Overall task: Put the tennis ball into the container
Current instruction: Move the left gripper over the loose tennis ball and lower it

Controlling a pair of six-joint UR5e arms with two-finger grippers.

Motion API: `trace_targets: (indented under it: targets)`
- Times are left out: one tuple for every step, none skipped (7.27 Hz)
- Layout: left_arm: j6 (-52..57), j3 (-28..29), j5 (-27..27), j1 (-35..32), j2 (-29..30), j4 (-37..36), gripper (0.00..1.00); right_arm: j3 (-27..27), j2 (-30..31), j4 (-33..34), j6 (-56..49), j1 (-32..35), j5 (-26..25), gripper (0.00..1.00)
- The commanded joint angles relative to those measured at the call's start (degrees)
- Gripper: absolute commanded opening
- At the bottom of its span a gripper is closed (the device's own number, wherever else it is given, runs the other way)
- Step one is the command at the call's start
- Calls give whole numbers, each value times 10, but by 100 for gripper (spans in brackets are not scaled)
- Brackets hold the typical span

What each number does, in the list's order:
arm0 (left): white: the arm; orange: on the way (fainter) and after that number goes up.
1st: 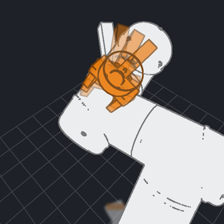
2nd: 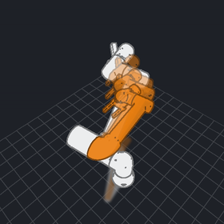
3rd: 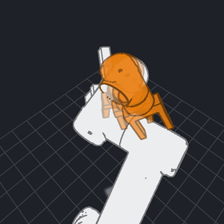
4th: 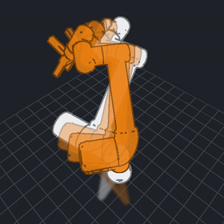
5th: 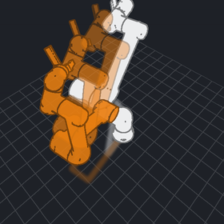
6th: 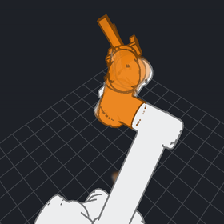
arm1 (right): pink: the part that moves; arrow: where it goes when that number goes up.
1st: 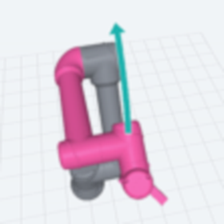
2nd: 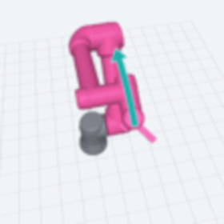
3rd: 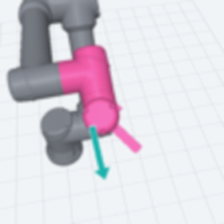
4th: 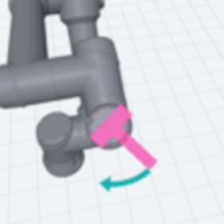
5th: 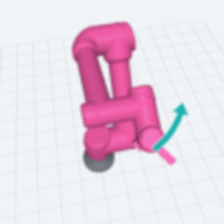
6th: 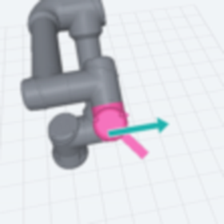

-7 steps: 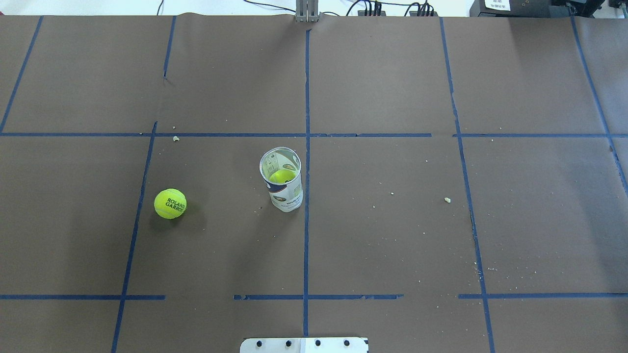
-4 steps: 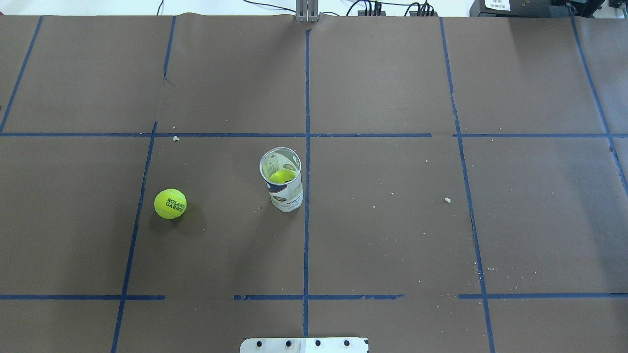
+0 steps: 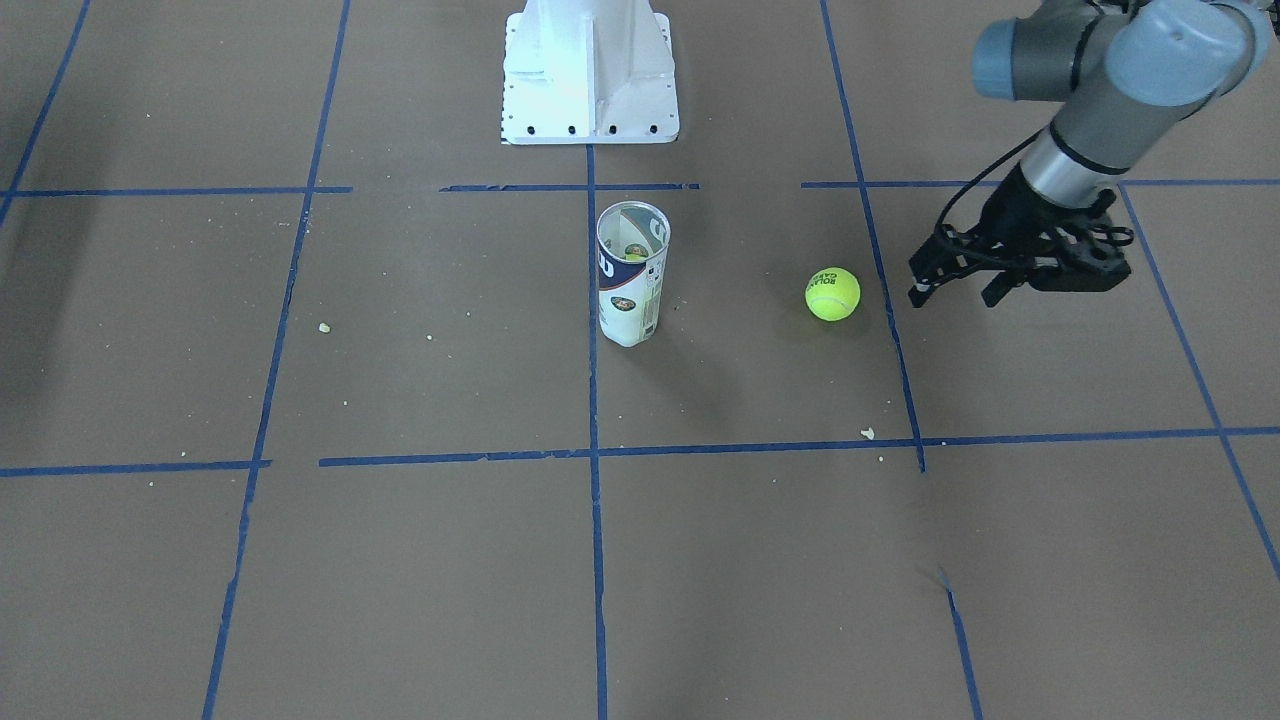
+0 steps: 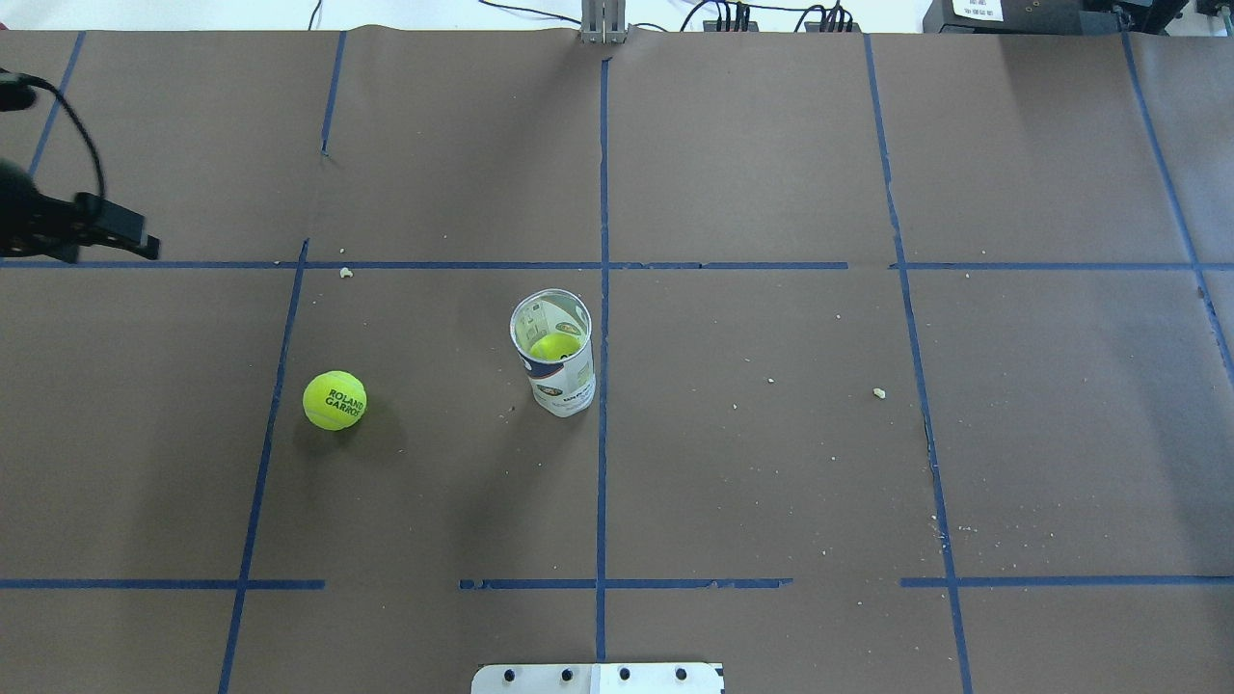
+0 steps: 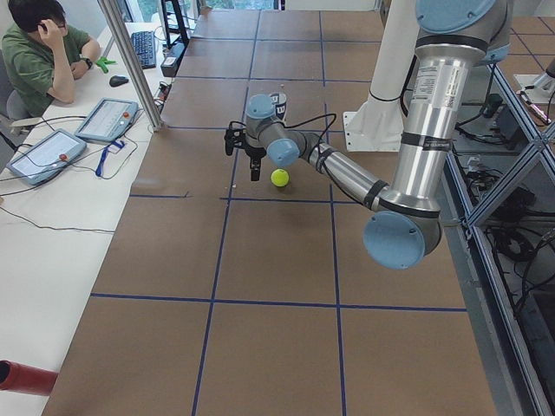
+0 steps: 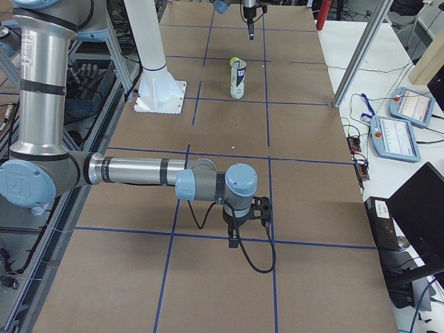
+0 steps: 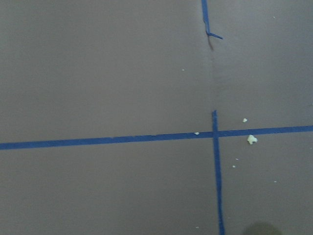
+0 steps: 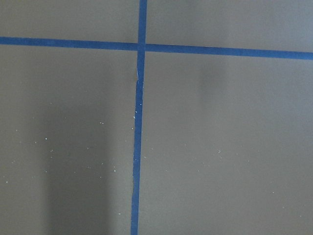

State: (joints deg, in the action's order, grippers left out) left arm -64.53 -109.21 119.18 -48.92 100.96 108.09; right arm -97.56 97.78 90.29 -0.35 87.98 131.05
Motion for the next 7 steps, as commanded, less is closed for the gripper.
trace_targets:
  targets:
    - [-74, 2, -99, 84, 16, -14, 100, -1, 0, 1, 0, 0, 0, 100]
    - [-79, 3, -124, 105, 24, -36, 100, 0, 0, 0, 0, 0, 0, 100]
    - [-87, 5, -130, 115, 27, -39, 100, 0, 0, 0, 0, 0, 0, 100]
    - [-100, 6, -142, 130, 28, -39, 100, 0, 0, 0, 0, 0, 0, 100]
    - [-103, 8, -154, 140, 28, -38, 100, 0, 0, 1, 0, 0, 0, 100]
    - [-103, 14, -154, 142, 28, -36, 100, 0, 0, 0, 0, 0, 0, 100]
    - [-103, 23, -154, 145, 28, -34, 100, 0, 0, 1, 0, 0, 0, 100]
